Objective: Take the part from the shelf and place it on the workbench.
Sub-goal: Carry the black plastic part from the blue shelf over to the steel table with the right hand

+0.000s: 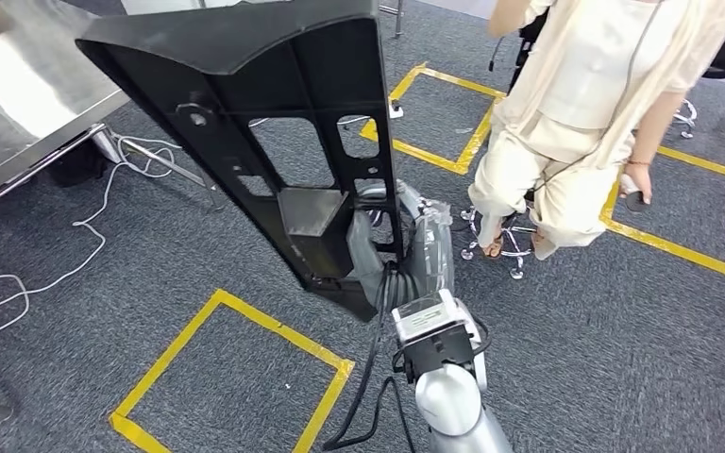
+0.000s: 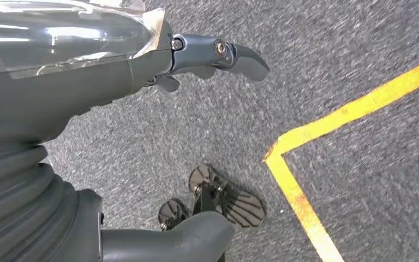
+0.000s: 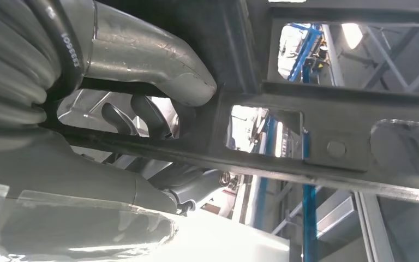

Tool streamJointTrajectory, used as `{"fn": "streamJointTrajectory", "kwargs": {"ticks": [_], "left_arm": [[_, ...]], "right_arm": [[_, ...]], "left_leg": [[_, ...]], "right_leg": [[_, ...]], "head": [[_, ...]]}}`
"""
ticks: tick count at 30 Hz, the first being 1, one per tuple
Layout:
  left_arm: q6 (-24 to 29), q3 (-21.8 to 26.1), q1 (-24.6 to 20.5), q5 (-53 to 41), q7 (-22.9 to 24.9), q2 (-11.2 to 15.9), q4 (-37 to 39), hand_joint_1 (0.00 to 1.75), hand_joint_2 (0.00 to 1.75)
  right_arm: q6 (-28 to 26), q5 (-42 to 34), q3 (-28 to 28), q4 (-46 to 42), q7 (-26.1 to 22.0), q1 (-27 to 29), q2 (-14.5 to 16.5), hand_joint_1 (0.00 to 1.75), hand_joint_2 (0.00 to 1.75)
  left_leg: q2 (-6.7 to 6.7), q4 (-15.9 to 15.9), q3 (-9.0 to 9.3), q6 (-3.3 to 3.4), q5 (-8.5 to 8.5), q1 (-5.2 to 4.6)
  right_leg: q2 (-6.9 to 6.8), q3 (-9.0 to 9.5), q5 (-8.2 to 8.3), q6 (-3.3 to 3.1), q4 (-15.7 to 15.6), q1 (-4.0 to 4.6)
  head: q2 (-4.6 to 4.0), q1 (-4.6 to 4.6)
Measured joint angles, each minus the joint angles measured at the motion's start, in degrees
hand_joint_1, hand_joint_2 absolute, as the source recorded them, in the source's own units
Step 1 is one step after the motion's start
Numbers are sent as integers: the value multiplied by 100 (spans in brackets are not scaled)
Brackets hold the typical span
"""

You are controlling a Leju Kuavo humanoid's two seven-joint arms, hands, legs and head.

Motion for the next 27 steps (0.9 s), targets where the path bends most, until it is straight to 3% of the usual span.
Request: {"fn": "streamJointTrajectory", "kwargs": {"ticks": [2,4,5,6,7,8,10,12,14,15,16,19,21,22,23,25,27], "left_arm": [[-21,0,-6,-10,9,13,1,0,175],[-33,0,-18,-15,13,27,1,0,175],[-43,0,-21,-17,14,33,1,0,175],[-58,0,-21,-18,16,37,2,0,175],[-80,0,-18,-18,18,38,3,0,175],[-109,0,-16,-16,17,38,4,0,175],[-189,0,-15,-6,-28,38,6,0,175],[-295,0,-10,15,-147,45,6,0,175],[-432,0,16,27,-295,69,6,0,175],[-510,-1,31,22,-368,84,7,0,175],[-595,-5,39,6,-444,95,7,0,175],[-793,-32,20,-97,-640,114,7,0,175],[-822,-56,15,-156,-690,119,6,0,175],[-817,-68,22,-177,-698,120,6,0,175],[-810,-79,28,-190,-702,122,6,0,175],[-791,-104,24,-211,-707,128,7,0,175],[-722,-143,-1,-249,-713,122,7,0,175]], "right_arm": [[-40,-35,-3,-1,3,-68,-61,175,175],[-55,-51,-5,-1,3,-95,-135,175,175],[-61,-53,-6,1,4,-95,-175,175,175],[-67,-54,-6,2,5,-90,-213,175,175],[-79,-54,-5,3,5,-84,-250,175,175],[-97,-56,-5,2,5,-82,-283,175,175],[-129,-106,-5,-4,-2,-59,-349,175,175],[-147,-178,-4,-22,-19,8,-415,175,175],[-186,-191,-5,-35,-38,89,-488,175,175],[-215,-178,-8,-38,-43,123,-522,175,175],[-241,-164,-11,-48,-46,149,-550,175,175],[-274,-136,-47,-143,-50,251,-618,175,175],[-277,-117,-90,-197,-50,351,-672,175,175],[-278,-109,-107,-213,-49,395,-697,175,175],[-279,-103,-118,-227,-49,426,-718,175,175],[-279,-96,-134,-268,-47,457,-744,175,175],[-272,-107,-154,-326,-40,468,-756,175,175]], "left_leg": [[-104,-71,52,79,39,31],[-217,-96,70,123,55,49],[-284,-95,68,130,55,50],[-357,-94,69,130,55,51],[-432,-92,71,129,55,52],[-505,-90,77,125,54,55],[-647,-77,81,97,50,54],[-768,-47,51,34,46,37],[-865,-7,-31,-31,68,36],[-845,25,-73,-59,67,45],[-736,95,-119,-85,32,46],[-252,816,-468,-134,-342,45],[-177,1397,-761,-137,-553,59],[-172,1437,-774,-138,-525,66],[-153,1259,-664,-141,-411,74],[-3,584,-275,-149,-170,80],[147,213,-74,-130,-98,56]], "right_leg": [[173,-109,-166,18,291,-12],[417,-469,-467,-16,1031,-51],[468,-675,-583,-19,1414,-66],[489,-820,-625,3,1654,-79],[500,-867,-576,45,1685,-92],[514,-794,-442,100,1474,-108],[666,-459,-94,199,663,-150],[823,-230,124,198,111,-184],[800,-231,195,154,85,-203],[751,-250,210,146,116,-224],[705,-264,217,136,138,-237],[526,-258,192,49,143,-206],[379,-266,176,-3,150,-163],[310,-276,173,-16,155,-154],[249,-285,170,-20,162,-151],[139,-289,173,-8,173,-137],[57,-271,162,36,169,-102]], "head": [[0,8],[0,20],[0,26],[0,27],[0,27],[0,28],[0,34],[0,34],[0,26],[0,21],[0,9],[0,-34],[0,-36],[0,-36],[0,-37],[1,-39],[1,-45]]}}
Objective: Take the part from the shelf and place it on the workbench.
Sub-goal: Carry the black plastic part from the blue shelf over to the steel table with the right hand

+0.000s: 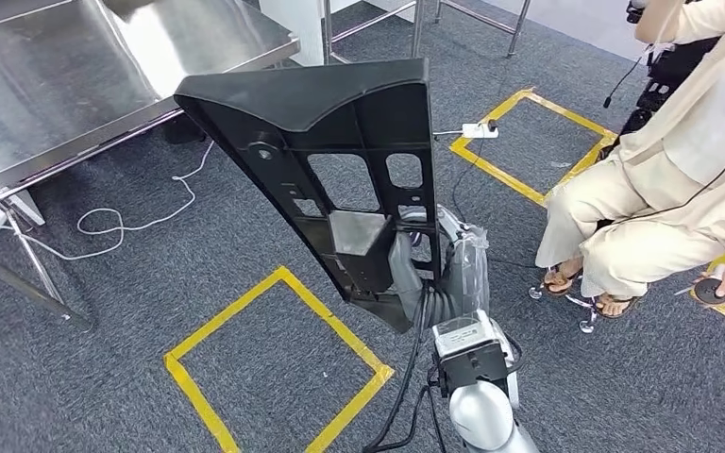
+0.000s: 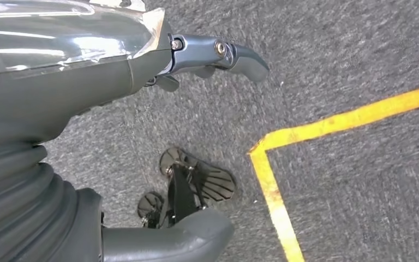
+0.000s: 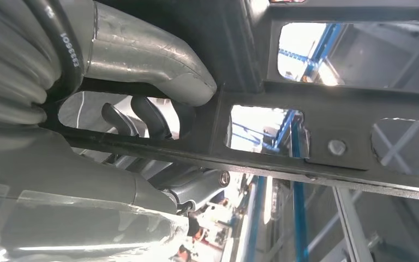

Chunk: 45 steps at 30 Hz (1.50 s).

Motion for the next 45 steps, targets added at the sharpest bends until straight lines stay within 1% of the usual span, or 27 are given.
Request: {"fn": "streamJointTrajectory", "kwargs": {"ticks": [1,3,5,7,9,10,11,13,15,16,18,19,21,23,25,26,28,30,31,34,36,37,39,41,42,43,45], "left_arm": [[63,-21,-10,-39,-5,-4,-1,0,175],[235,-74,-15,-181,-11,-6,-3,0,175],[402,-172,-11,-395,8,-11,-3,0,175],[536,-322,-23,-644,65,-17,-3,0,175],[689,-507,-45,-943,148,-24,-3,0,175],[778,-618,-52,-1106,186,-34,-3,0,175],[858,-734,-58,-1262,214,-49,-3,0,175],[936,-964,-82,-1485,250,-95,-2,0,175],[866,-1145,-125,-1568,308,-150,0,0,175],[812,-1213,-141,-1586,342,-170,1,0,175],[754,-1310,-151,-1612,385,-190,2,0,175],[743,-1341,-149,-1621,394,-193,1,0,175],[738,-1389,-153,-1626,405,-196,-1,0,175],[728,-1435,-164,-1626,411,-198,-1,0,175],[716,-1459,-170,-1626,414,-197,-1,0,175],[712,-1462,-169,-1626,415,-196,-1,0,175],[709,-1465,-171,-1626,417,-192,-2,0,175],[706,-1473,-181,-1626,417,-196,-3,0,175],[704,-1478,-186,-1626,419,-198,-3,0,175],[700,-1486,-188,-1589,480,-200,-3,0,175],[700,-1484,-178,-1544,542,-200,-3,0,175],[701,-1482,-170,-1529,569,-198,-3,0,175],[708,-1479,-141,-1499,627,-193,-3,0,175],[723,-1473,-81,-1476,673,-189,-3,0,175],[729,-1468,-43,-1462,692,-186,-3,0,175],[735,-1463,-8,-1448,707,-183,-3,0,175],[732,-1451,35,-1416,721,-177,-3,0,175]], "right_arm": [[10,-16,-16,-28,5,6,-5,175,175],[33,-54,-76,-91,13,25,-15,175,175],[60,-89,-167,-169,16,83,-40,175,175],[84,-107,-294,-287,16,201,-112,175,175],[105,-65,-460,-406,35,345,-213,175,175],[115,-25,-546,-459,60,400,-261,175,175],[122,16,-624,-510,93,436,-306,175,175],[127,91,-762,-616,168,467,-391,175,175],[129,116,-888,-705,228,505,-495,175,175],[130,104,-947,-733,244,527,-553,175,175],[132,66,-1047,-766,249,567,-653,175,175],[133,51,-1076,-773,246,580,-686,175,175],[133,33,-1115,-790,238,616,-725,175,175],[133,26,-1138,-799,235,656,-756,175,175],[134,26,-1149,-801,235,688,-778,175,175],[134,26,-1150,-801,235,698,-785,175,175],[134,26,-1150,-801,237,709,-800,175,175],[134,26,-1151,-802,237,710,-816,175,175],[134,26,-1153,-804,236,707,-822,175,175],[130,-5,-1163,-810,225,714,-857,175,175],[121,-52,-1176,-811,194,742,-913,175,175],[110,-83,-1184,-810,162,763,-946,175,175],[62,-195,-1204,-791,68,809,-1021,175,175],[8,-322,-1222,-745,4,824,-1068,175,175],[-9,-363,-1227,-717,-4,815,-1082,175,175],[-12,-384,-1229,-689,7,791,-1092,175,175],[14,-391,-1226,-617,74,676,-1100,175,175]], "left_leg": [[7,7,-7,28,-5,-21],[-102,-41,-4,119,21,-33],[-214,-91,8,217,76,-29],[-325,-112,-3,291,122,-31],[-469,-108,-37,328,144,-46],[-544,-107,-48,337,151,-60],[-617,-106,-53,342,157,-78],[-745,-105,-55,345,171,-108],[-861,-98,-61,322,180,-133],[-915,-98,-66,301,184,-129],[-1015,-109,-80,236,197,-121],[-967,-87,-96,204,180,-126],[-686,210,-238,136,-27,-131],[-414,906,-576,58,-405,-88],[-344,1430,-856,-17,-565,-24],[-317,1385,-841,-51,-483,7],[-184,714,-480,-98,-125,53],[-6,52,-102,-80,95,48],[30,-92,-22,-46,115,33],[-122,-153,-8,91,112,-18],[-203,-204,27,166,139,-13],[-231,-219,38,198,148,-4],[-314,-226,37,244,149,-4],[-404,-225,34,254,144,-10],[-440,-225,36,253,143,-13],[-474,-224,40,251,142,-14],[-527,-217,44,233,139,-25]], "right_leg": [[-37,17,-6,33,-17,18],[-116,38,-27,105,-28,33],[16,-20,-156,132,148,30],[292,-274,-478,82,732,2],[419,-601,-769,56,1417,-3],[446,-662,-796,74,1542,1],[468,-612,-733,103,1447,12],[600,-240,-444,123,710,45],[812,64,-207,50,70,83],[874,122,-156,8,-63,103],[804,173,-109,-56,-121,95],[751,211,-83,-78,-160,68],[622,278,-37,-135,-239,-10],[482,296,-40,-169,-255,-15],[346,297,-59,-166,-253,-23],[284,304,-75,-150,-251,-33],[171,347,-123,-89,-245,-52],[82,377,-186,-11,-230,-11],[41,393,-211,26,-228,18],[-75,443,-258,132,-246,62],[26,410,-343,175,-133,33],[150,313,-439,170,63,7],[373,-60,-718,150,783,-18],[437,-450,-878,181,1418,-24],[445,-515,-832,223,1459,-24],[449,-457,-692,274,1253,-25],[469,-146,-321,345,459,-40]], "head": [[0,4],[0,20],[0,33],[-1,48],[-1,60],[-1,61],[-1,63],[-1,62],[-1,54],[-1,52],[-1,59],[-1,57],[-1,34],[-1,16],[-1,15],[-1,14],[-1,13],[-1,15],[-1,28],[-1,63],[-1,62],[-1,67],[-1,83],[-1,89],[-1,89],[-1,89],[-1,93]]}}
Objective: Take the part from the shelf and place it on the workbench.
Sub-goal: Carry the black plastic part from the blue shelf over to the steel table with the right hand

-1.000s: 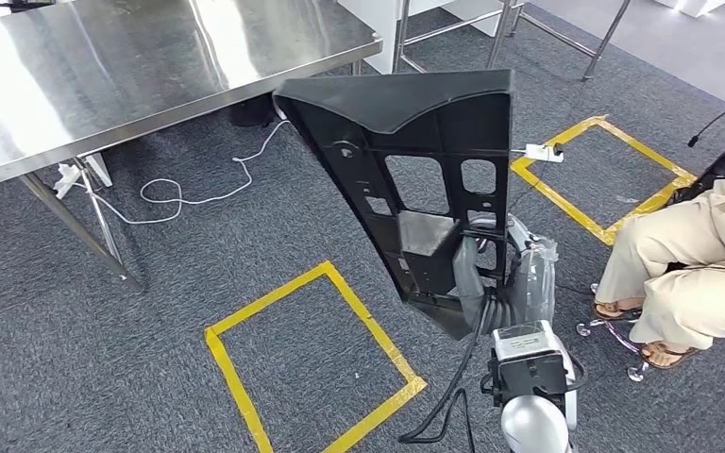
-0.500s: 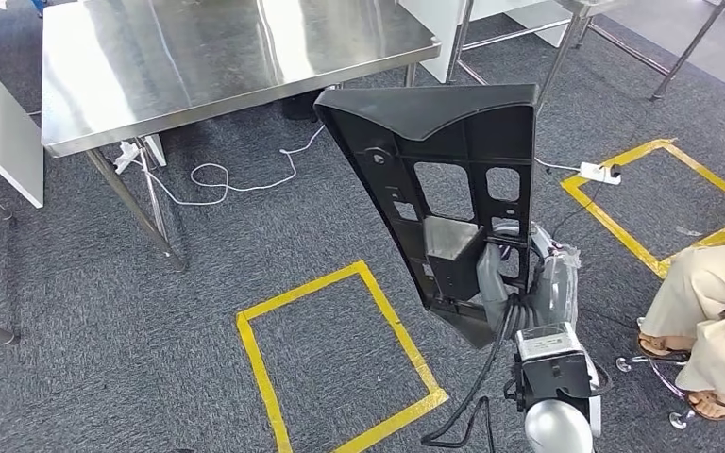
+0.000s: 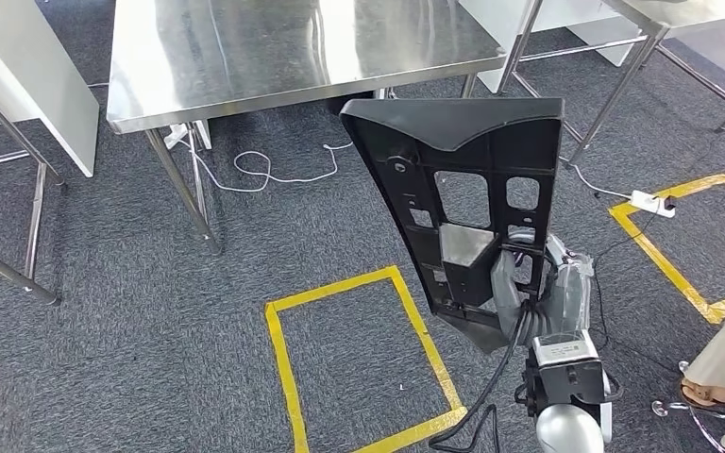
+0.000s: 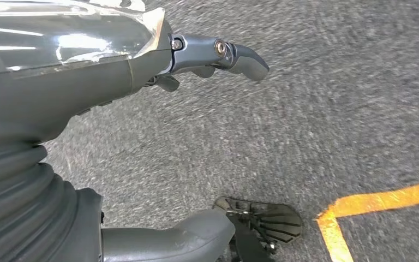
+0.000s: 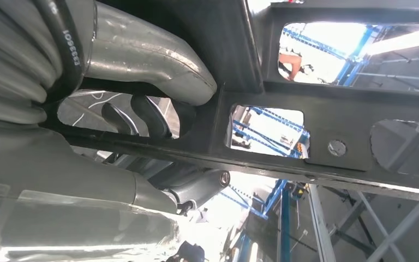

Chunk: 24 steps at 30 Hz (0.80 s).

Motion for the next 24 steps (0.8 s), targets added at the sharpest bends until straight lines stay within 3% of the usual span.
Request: {"fn": "streamJointTrajectory", "kwargs": {"ticks": [2,4,6,7,15,24], "left_arm": [[-18,12,5,33,1,4,0,0,175],[-33,19,-4,68,-1,11,-1,0,175],[-34,26,-20,103,-3,16,-2,0,175],[-33,33,-29,114,-10,16,-2,0,175],[-30,122,-52,139,-119,28,-2,0,175],[-283,160,-63,209,-269,36,-2,0,175]], "right_arm": [[62,9,8,121,106,-225,20,175,175],[127,18,17,299,184,-484,57,175,175],[179,14,36,492,200,-700,90,175,175],[201,0,48,585,184,-788,101,175,175],[194,-201,128,1047,-86,-1081,97,175,175],[144,-259,267,1305,-217,-1258,98,175,175]], "left_leg": [[-27,12,-10,-50,-7,-27],[-26,19,-22,-31,-16,-36],[-12,13,-21,6,-5,-18],[-7,3,-17,-8,13,-8],[-5,-68,16,-97,52,11],[-5,-64,7,-156,46,2]], "right_leg": [[29,222,227,-65,-532,3],[40,258,287,-169,-617,4],[42,254,310,-215,-620,9],[42,253,317,-230,-619,25],[43,245,323,-291,-614,50],[42,233,322,-291,-615,50]], "head": [[0,-2],[0,-6],[0,-5],[0,-7],[0,-7],[0,-3]]}}
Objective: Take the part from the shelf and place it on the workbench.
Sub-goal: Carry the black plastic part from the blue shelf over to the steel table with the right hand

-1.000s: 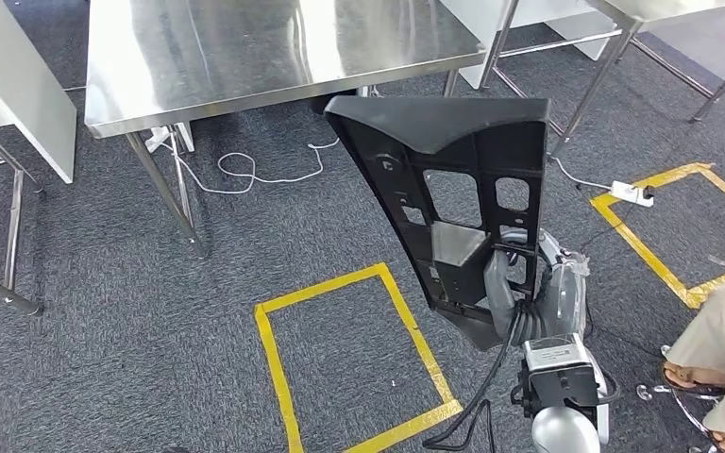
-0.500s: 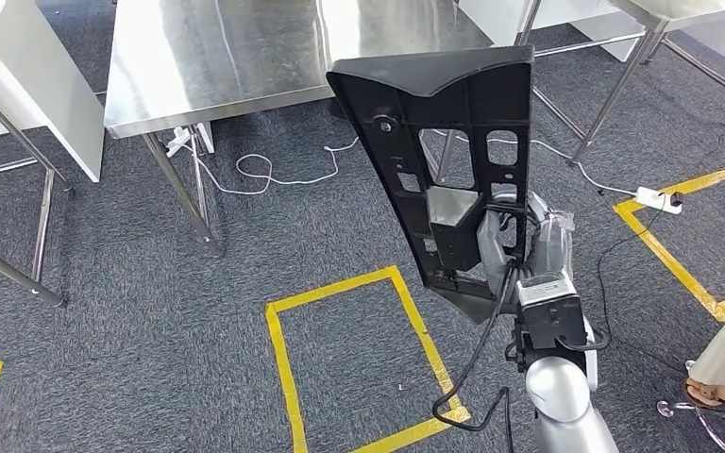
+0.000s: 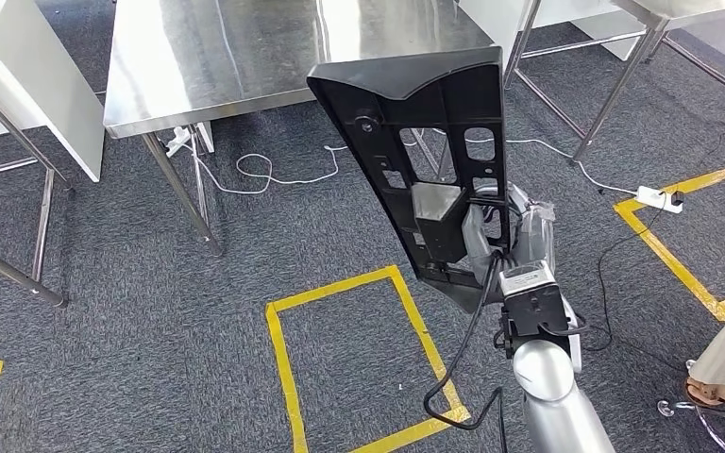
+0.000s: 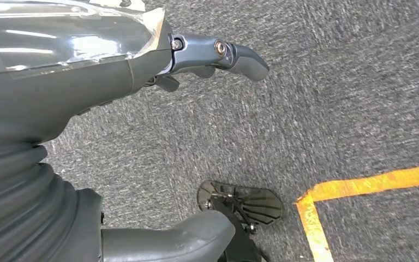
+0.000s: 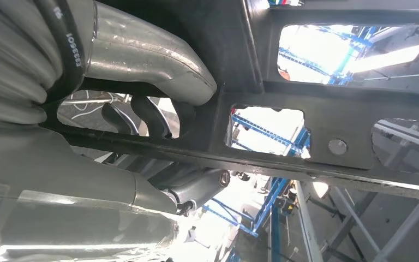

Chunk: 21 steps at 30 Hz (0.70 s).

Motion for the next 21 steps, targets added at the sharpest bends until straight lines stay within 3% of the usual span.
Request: {"fn": "streamJointTrajectory", "kwargs": {"ticks": [7,11,13,15,17,18,20,21], "left_arm": [[-115,0,-6,0,-59,28,0,0,175],[-147,0,-6,4,-71,34,2,0,175],[-161,1,-6,6,-73,26,4,0,175],[-170,2,-6,6,-72,22,4,0,175],[-179,2,-1,5,-69,14,7,0,175],[-182,2,4,4,-67,8,9,0,175],[-187,2,11,4,-63,-8,13,0,175],[-187,2,11,4,-61,-12,13,0,175]], "right_arm": [[-54,0,45,67,-52,31,-4,175,175],[-74,1,65,68,-76,56,-13,175,175],[-91,9,71,67,-82,54,-24,175,175],[-102,33,83,67,-78,68,-39,175,175],[-113,64,102,67,-60,114,-57,175,175],[-117,81,110,67,-45,137,-64,175,175],[-123,124,124,64,-17,160,-75,175,175],[-125,147,132,63,-2,166,-78,175,175]], "left_leg": [[0,49,-29,64,-47,-33],[-2,-56,48,180,-44,-28],[3,-109,131,214,-28,11],[12,-114,143,217,-28,32],[10,-110,144,194,-40,50],[5,-105,152,168,-50,68],[-7,-80,179,83,-86,117],[-12,-60,189,28,-110,134]], "right_leg": [[0,2,-1,12,-14,-51],[5,16,49,108,103,-26],[3,-152,-139,97,433,-25],[1,-501,-448,66,1104,-46],[0,-758,-600,130,1554,-87],[-1,-738,-544,209,1478,-119],[-2,-414,-222,396,754,-199],[0,-255,-123,424,387,-208]], "head": [[0,-3],[0,1],[0,10],[0,16],[0,18],[0,17],[0,21],[0,30]]}}
